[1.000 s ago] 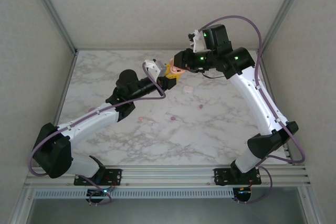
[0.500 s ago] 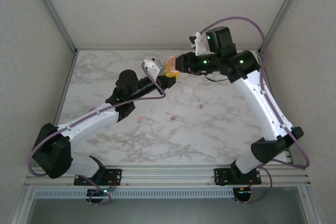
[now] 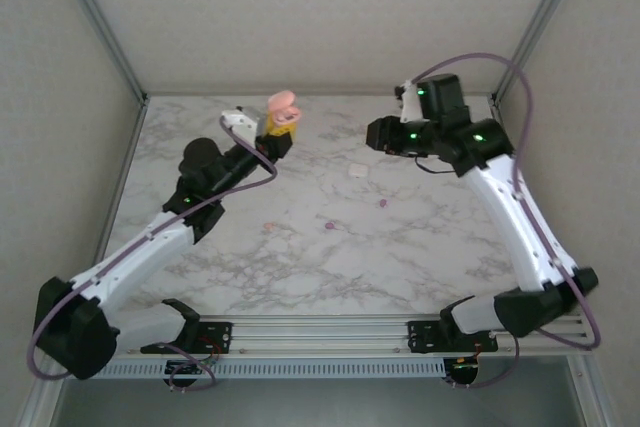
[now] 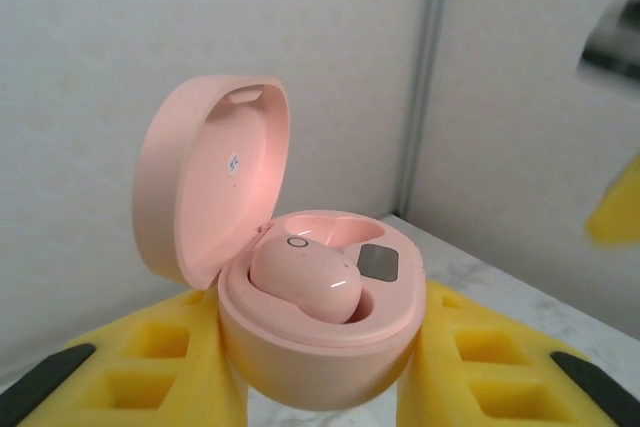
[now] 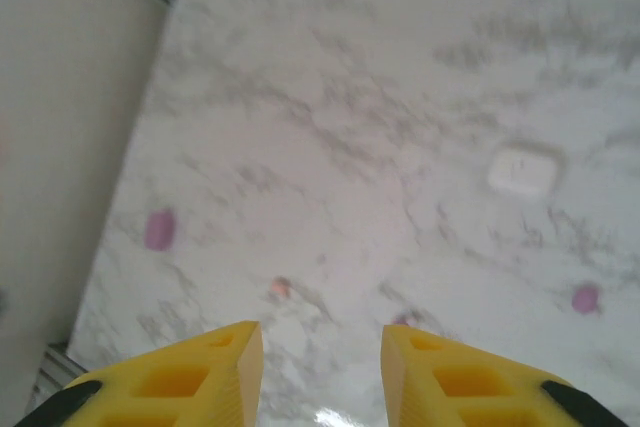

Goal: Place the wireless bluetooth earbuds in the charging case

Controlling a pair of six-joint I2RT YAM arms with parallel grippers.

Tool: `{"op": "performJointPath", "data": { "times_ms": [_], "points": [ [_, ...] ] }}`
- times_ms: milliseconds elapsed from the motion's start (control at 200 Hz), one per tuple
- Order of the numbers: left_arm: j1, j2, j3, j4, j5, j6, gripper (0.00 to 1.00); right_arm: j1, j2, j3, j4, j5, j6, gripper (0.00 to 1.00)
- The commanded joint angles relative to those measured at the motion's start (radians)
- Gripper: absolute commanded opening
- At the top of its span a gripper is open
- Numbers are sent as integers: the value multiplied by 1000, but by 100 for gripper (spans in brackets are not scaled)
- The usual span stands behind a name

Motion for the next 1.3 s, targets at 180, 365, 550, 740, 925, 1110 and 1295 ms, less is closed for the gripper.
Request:
{"op": "performJointPath", "data": {
  "times_ms": [180, 365, 550, 740, 925, 1110, 1295],
  "points": [
    [43, -206, 15, -246, -115, 56, 18, 106, 349, -103, 89, -179, -31, 36],
    [43, -258, 43, -316, -104, 65, 19, 231, 612, 66, 79, -254, -97, 37],
    [43, -287, 48, -334, -89, 60, 19, 321, 810, 282, -6, -212, -155, 37],
    [43, -297, 60, -349, -88, 71, 19, 379, 937, 442, -94, -158, -205, 38],
    [44, -289, 65, -351, -79, 77, 19, 399, 1009, 495, -103, -191, -202, 37],
    [44, -279, 60, -344, -71, 70, 19, 400, 1033, 505, -87, -232, -200, 38],
    [43, -272, 57, -339, -65, 62, 19, 407, 1059, 525, -95, -252, -203, 38]
  ]
}}
